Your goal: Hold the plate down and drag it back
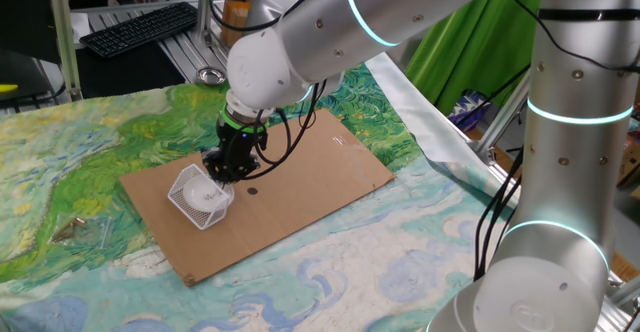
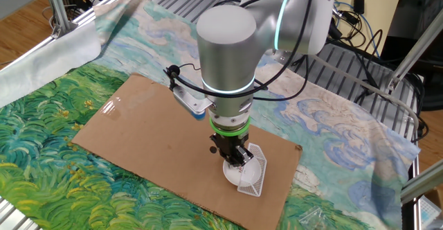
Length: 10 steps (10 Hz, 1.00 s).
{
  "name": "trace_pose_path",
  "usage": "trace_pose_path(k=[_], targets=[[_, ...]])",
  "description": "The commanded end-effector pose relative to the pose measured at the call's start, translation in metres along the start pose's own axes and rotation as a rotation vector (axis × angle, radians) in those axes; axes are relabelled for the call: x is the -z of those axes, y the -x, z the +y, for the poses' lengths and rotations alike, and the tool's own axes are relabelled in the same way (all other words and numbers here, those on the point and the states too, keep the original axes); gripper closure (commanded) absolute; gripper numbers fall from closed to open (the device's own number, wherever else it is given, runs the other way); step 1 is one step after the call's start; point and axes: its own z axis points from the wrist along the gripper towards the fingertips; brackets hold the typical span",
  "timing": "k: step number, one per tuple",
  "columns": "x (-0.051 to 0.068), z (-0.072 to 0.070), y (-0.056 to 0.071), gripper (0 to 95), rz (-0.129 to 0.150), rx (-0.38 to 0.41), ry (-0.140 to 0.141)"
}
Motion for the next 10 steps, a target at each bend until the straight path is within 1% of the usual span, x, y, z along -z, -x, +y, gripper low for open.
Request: trace_pose_path(k=[1, 5, 9, 10], targets=[[0.000, -0.001, 0.001, 95.0, -0.002, 0.003, -0.006], [0.004, -0.010, 0.007, 95.0, -0.004, 0.021, -0.018], [0.006, -0.019, 0.013, 95.0, -0.017, 0.040, -0.054], [0.007, -0.020, 0.014, 95.0, -0.018, 0.042, -0.057]])
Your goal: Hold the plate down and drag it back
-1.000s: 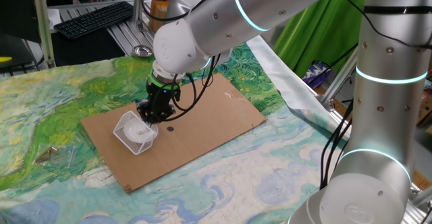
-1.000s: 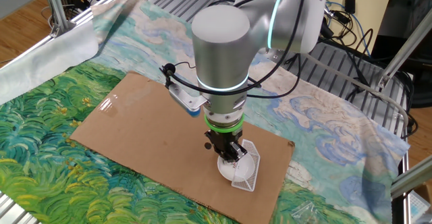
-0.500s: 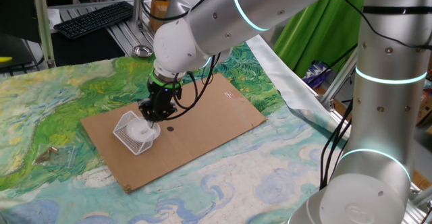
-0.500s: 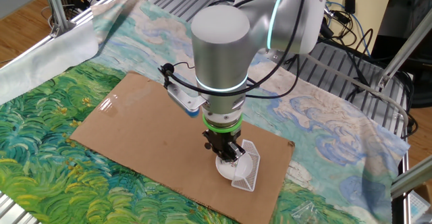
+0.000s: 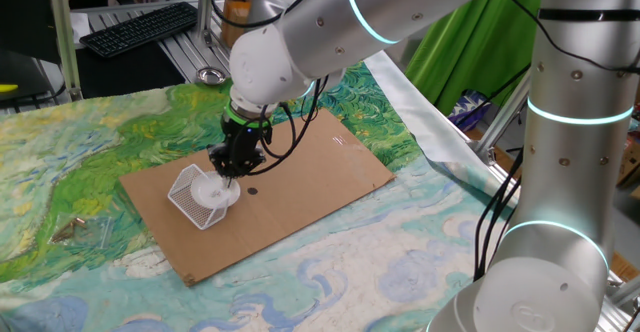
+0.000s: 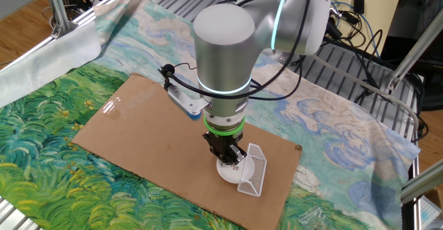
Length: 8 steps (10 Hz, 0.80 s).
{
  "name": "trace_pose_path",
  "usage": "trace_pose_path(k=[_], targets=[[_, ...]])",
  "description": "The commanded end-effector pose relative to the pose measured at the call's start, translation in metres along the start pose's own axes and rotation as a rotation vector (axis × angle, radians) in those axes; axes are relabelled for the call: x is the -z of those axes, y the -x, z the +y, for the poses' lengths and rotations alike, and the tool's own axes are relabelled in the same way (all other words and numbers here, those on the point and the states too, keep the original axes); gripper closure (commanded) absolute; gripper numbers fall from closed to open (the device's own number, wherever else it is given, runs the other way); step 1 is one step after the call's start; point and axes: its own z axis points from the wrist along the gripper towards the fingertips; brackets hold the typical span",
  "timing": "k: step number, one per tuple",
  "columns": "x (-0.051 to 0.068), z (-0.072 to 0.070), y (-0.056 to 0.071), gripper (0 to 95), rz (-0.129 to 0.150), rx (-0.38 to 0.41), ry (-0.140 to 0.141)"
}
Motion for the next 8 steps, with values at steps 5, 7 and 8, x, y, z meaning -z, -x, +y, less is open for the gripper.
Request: trace_pose_path(k=[5, 7, 8], targets=[[0.005, -0.014, 0.006, 95.0, -0.007, 0.026, -0.021], [0.006, -0.016, 0.008, 95.0, -0.009, 0.031, -0.025], [0.007, -0.018, 0.008, 95.0, -0.010, 0.034, -0.028]])
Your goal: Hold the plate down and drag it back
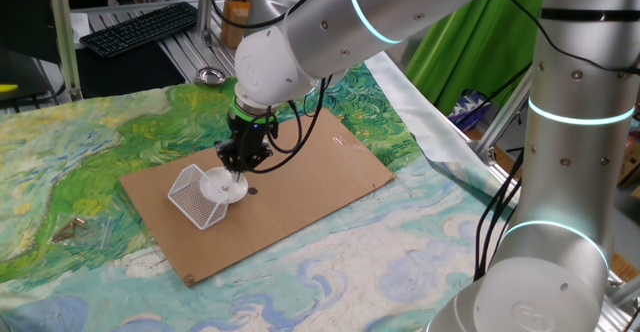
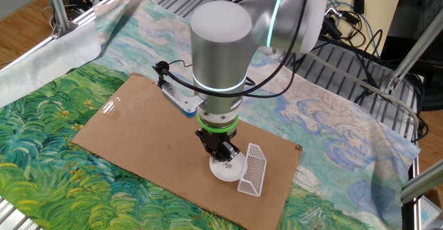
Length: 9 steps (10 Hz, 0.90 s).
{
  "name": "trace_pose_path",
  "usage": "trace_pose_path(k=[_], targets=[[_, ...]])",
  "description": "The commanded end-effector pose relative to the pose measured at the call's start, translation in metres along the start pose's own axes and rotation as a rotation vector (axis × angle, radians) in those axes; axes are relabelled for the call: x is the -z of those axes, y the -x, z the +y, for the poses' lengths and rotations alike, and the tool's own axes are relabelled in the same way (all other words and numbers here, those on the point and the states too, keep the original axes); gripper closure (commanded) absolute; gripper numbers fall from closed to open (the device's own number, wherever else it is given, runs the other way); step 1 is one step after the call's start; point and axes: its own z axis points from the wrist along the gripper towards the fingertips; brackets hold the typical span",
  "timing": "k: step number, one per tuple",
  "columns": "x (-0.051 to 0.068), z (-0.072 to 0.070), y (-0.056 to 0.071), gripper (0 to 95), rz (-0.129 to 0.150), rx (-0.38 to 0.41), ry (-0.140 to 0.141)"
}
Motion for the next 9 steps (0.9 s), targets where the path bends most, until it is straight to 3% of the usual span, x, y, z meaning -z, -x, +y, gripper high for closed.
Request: trace_pose_path(k=[1, 9], targets=[[0.002, -0.003, 0.000, 95.0, 0.000, 0.004, -0.003], [0.004, -0.022, 0.008, 95.0, -0.008, 0.042, -0.022]])
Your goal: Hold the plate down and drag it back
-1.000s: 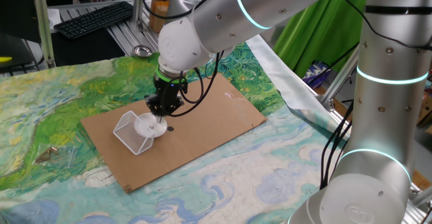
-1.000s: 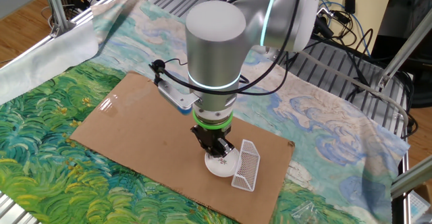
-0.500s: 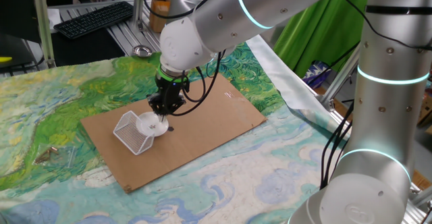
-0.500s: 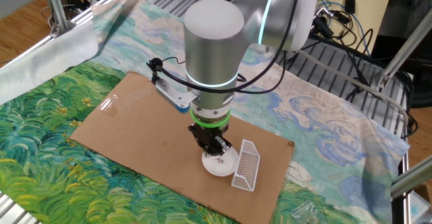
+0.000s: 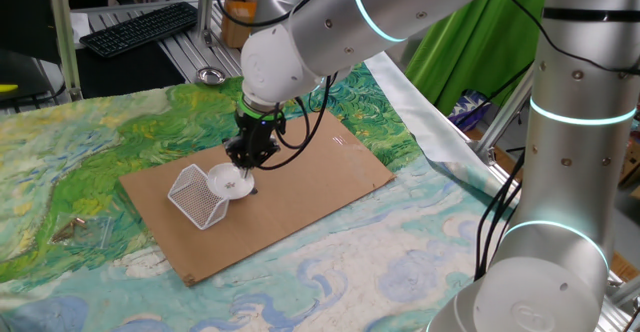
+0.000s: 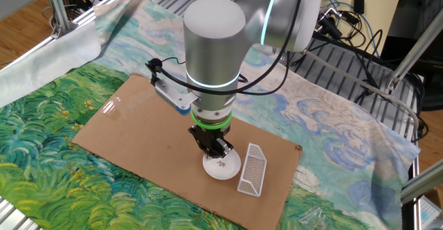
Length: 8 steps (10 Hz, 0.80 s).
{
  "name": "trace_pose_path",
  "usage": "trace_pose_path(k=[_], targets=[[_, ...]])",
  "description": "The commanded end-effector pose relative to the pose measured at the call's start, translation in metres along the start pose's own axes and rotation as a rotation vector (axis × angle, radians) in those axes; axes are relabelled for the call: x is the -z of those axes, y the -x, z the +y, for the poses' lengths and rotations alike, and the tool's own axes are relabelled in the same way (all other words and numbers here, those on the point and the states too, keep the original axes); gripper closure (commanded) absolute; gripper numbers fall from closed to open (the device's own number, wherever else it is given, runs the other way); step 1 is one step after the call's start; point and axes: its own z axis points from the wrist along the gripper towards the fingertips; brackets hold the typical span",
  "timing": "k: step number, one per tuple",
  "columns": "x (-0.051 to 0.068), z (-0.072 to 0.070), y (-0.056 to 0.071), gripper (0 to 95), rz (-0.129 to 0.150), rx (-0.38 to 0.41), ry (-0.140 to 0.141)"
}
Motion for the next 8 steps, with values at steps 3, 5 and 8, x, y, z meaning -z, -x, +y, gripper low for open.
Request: trace_pose_path(k=[3, 5, 8], targets=[[-0.001, -0.009, 0.003, 95.0, -0.009, 0.015, -0.010], [-0.001, -0.015, 0.004, 95.0, -0.012, 0.027, -0.015], [0.000, -0.022, 0.006, 95.0, -0.017, 0.041, -0.031]])
